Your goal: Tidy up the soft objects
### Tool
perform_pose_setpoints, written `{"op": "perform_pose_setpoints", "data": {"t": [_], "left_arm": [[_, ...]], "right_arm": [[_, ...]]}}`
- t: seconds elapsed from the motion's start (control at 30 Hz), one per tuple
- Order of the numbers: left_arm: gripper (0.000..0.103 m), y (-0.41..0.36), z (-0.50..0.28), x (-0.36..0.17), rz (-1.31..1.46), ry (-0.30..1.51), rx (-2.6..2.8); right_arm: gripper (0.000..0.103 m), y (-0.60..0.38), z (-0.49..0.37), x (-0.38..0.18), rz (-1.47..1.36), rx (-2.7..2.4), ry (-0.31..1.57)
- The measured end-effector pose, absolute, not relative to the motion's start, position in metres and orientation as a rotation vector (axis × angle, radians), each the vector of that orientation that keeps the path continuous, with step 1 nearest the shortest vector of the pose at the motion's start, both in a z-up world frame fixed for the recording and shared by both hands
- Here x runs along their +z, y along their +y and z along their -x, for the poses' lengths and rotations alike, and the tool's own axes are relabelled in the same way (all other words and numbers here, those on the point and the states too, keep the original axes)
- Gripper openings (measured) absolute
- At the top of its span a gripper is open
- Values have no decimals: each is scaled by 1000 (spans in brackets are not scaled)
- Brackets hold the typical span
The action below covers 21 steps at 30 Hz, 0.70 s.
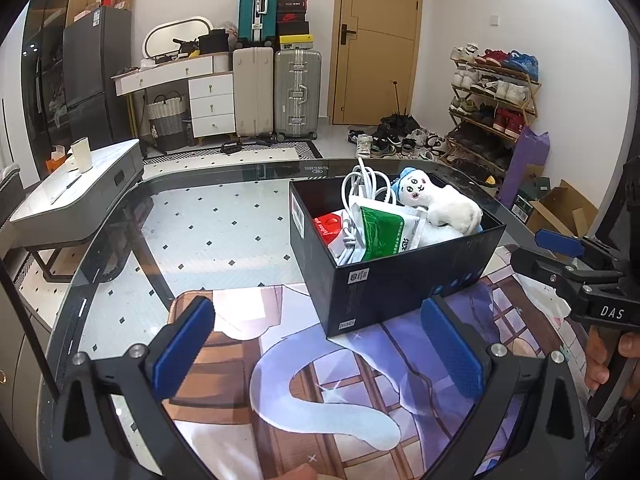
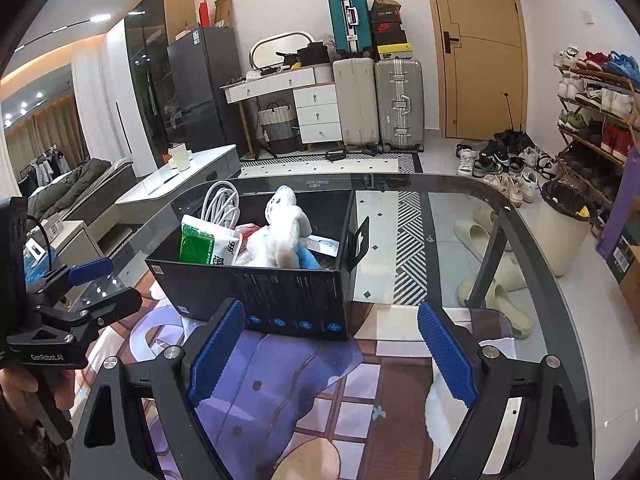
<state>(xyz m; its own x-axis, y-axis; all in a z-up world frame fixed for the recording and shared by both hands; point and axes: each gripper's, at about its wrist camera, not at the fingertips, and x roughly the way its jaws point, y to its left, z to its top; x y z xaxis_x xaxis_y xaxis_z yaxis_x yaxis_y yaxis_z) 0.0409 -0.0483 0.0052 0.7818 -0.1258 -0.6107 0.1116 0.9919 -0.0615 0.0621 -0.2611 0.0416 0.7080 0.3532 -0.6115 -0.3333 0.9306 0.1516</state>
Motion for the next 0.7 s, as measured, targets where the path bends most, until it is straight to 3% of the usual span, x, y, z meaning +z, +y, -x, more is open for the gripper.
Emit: {"op": "perform_pose_setpoints", "data": {"t": [0.7], "left_arm": [[103,-47,-32,-1,34,589,-144]], "right_arm": [[90,-260,-55,35,-42,359,627]]}}
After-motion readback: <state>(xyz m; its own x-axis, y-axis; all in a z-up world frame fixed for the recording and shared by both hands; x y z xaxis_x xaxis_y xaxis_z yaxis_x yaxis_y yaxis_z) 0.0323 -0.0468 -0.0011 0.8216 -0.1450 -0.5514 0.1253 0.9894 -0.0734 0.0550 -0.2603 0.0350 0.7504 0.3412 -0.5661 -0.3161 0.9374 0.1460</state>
